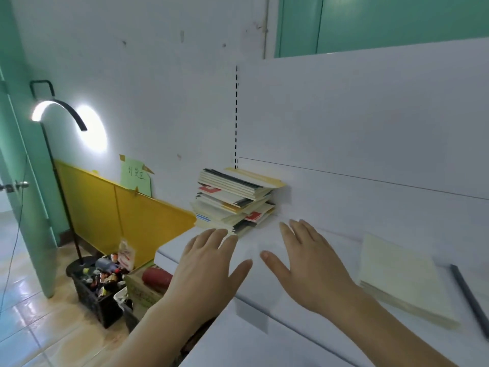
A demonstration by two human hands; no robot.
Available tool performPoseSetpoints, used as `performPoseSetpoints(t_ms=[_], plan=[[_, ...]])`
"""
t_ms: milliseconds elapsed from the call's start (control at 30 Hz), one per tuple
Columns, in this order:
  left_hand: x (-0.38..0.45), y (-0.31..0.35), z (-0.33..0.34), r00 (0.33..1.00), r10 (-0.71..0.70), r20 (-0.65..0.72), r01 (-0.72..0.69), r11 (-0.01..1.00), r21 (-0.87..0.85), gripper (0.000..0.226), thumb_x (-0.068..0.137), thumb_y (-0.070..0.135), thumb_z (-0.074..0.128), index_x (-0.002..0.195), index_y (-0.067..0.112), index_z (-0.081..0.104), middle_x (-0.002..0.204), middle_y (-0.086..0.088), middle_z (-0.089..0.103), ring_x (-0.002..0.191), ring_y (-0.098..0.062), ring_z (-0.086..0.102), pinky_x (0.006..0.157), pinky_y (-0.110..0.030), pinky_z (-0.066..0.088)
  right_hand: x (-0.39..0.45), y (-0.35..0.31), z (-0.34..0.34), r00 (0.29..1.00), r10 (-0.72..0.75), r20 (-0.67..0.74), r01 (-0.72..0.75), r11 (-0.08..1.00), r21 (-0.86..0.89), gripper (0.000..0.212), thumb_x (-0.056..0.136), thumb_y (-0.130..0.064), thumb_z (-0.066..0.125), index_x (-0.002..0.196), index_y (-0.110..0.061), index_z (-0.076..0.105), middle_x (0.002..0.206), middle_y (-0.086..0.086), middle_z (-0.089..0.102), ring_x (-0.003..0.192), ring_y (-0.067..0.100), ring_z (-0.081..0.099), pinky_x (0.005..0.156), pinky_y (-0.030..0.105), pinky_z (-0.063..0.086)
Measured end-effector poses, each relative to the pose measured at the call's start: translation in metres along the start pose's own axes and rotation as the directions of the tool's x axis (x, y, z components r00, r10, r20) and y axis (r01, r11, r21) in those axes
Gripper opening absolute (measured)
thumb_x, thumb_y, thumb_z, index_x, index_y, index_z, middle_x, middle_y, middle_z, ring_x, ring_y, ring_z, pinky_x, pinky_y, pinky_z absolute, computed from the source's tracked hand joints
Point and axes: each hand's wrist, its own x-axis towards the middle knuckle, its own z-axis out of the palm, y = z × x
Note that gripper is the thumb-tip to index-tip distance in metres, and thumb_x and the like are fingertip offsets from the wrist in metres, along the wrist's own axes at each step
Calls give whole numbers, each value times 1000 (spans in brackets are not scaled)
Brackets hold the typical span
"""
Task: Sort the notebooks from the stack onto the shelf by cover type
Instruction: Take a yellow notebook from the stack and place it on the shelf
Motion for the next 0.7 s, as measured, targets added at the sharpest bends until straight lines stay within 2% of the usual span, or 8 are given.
performPoseSetpoints(t_ms=[167, 267, 333, 400, 467, 567, 633, 700], plan=[[62, -40, 2, 1000, 16, 1, -16, 1000, 14, 60, 99, 64, 30, 152, 36, 32, 158, 14, 33, 148, -12, 25, 122, -35, 19, 95, 1, 3, 984, -22, -177, 24, 1000, 7, 73, 98, -61, 23, 154, -14, 17, 160, 6, 22, 148, 22, 15, 121, 38, 18], [98, -61, 2, 999, 40, -4, -40, 999, -23, 55, 99, 62, 34, 148, 37, 39, 151, 17, 43, 141, -8, 36, 118, -33, 29, 149, -1, 4, 981, -26, -190, 22, 999, -25, 67, 101, -51, 28, 153, -11, 20, 159, 9, 23, 147, 24, 17, 121, 39, 19], [119, -72, 2, 999, 41, -17, -42, 997, -64, 52, 100, 60, 36, 146, 37, 42, 149, 18, 46, 137, -6, 41, 114, -29, 33, 180, -4, 7, 986, -32, -166, 20, 997, -70, 58, 101, -44, 31, 148, -9, 29, 153, 11, 33, 142, 26, 26, 118, 38, 24], [136, -80, 5, 998, 53, -23, -55, 990, -131, 48, 101, 56, 38, 144, 36, 45, 146, 18, 49, 133, -5, 44, 109, -26, 36, 202, -6, 14, 993, -15, -116, 1, 992, -123, 46, 100, -40, 32, 132, -10, 46, 133, 9, 52, 125, 26, 43, 107, 38, 36], [151, -90, 10, 997, 76, -20, -78, 974, -212, 45, 101, 53, 40, 141, 34, 48, 140, 18, 53, 126, -4, 50, 104, -23, 40, 214, -7, 22, 996, 6, -88, -20, 988, -155, 29, 100, -33, 35, 107, -13, 56, 107, 4, 60, 102, 24, 53, 86, 35, 43], [175, -101, 17, 997, 79, -25, -83, 910, -406, 39, 101, 51, 43, 133, 32, 56, 118, 22, 60, 102, 5, 57, 92, -20, 49, 218, -10, 25, 991, 40, -127, -64, 979, -196, 18, 95, -14, 46, 80, -19, 54, 80, -3, 58, 73, 19, 52, 59, 30, 38], [191, -105, 21, 998, 64, -19, -64, 852, -520, 38, 100, 53, 43, 127, 32, 60, 105, 23, 64, 91, 6, 61, 87, -22, 52, 217, -17, 23, 984, 41, -176, -89, 957, -276, 18, 93, -13, 50, 77, -22, 51, 75, -6, 55, 67, 17, 50, 55, 30, 32], [204, -107, 26, 999, 45, 8, -27, 729, -684, 41, 98, 58, 43, 114, 29, 67, 97, 17, 71, 82, 2, 68, 85, -34, 57, 211, -29, 23, 956, -1, -292, -87, 953, -289, 19, 86, -13, 62, 73, -22, 51, 67, -5, 54, 60, 20, 50, 53, 29, 29]])
